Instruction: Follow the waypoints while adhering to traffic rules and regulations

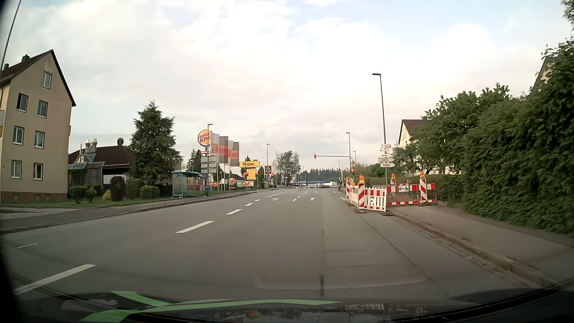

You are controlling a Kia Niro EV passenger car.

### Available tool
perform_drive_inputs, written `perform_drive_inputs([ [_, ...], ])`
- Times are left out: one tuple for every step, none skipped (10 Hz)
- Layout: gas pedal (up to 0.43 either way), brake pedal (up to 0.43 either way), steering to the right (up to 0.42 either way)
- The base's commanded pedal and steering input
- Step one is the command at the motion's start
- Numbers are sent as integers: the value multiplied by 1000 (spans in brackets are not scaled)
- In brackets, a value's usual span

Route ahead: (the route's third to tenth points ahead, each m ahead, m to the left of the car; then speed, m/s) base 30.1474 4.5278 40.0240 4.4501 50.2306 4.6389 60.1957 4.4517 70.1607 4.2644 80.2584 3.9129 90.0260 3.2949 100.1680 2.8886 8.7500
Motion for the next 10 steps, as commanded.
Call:
perform_drive_inputs([
  [0, 0, -4],
  [0, 0, -3],
  [0, 0, -1],
  [0, 0, 0],
  [0, 0, 0],
  [0, 0, 0],
  [0, 0, 0],
  [0, 0, 2],
  [0, 0, 3],
  [0, 0, 4],
])
